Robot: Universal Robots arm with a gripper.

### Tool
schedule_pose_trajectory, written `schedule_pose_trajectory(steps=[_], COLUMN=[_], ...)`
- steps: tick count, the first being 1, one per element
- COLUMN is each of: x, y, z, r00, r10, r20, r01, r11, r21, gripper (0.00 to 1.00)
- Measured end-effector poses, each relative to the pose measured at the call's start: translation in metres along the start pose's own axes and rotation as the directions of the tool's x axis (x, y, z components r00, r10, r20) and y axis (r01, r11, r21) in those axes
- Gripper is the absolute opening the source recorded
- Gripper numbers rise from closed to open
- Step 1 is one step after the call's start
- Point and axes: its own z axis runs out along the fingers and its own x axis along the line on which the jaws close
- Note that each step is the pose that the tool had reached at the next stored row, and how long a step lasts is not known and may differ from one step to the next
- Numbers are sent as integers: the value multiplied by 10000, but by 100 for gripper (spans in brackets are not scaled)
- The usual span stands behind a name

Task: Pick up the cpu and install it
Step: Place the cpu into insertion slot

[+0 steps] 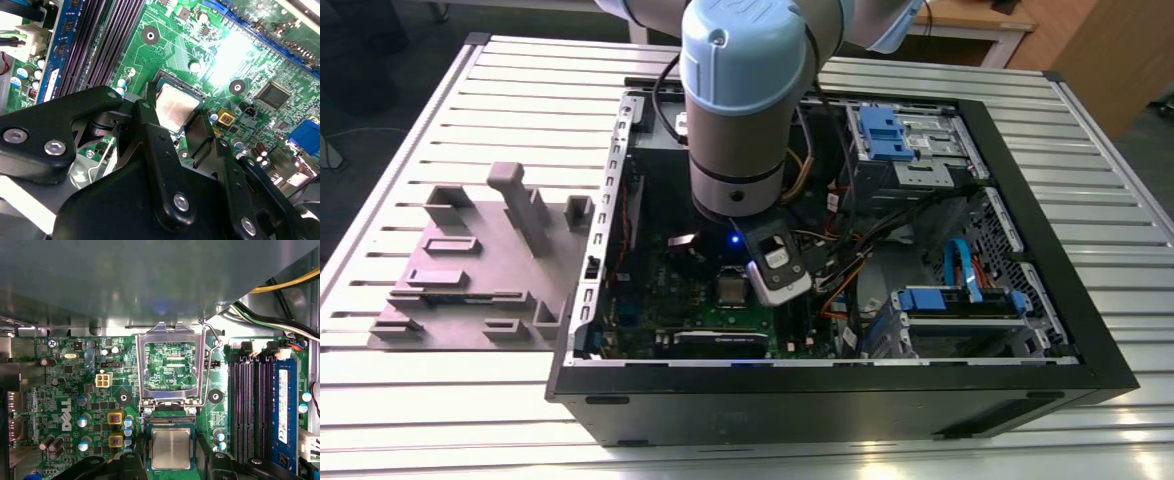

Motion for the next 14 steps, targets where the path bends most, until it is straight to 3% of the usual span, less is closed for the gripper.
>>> schedule_pose_trajectory(steps=[14], x=[-15], y=[1], z=[15], r00=[10000], r10=[-36], r20=[0], r01=[36], r11=[10000], r21=[44], gripper=[47])
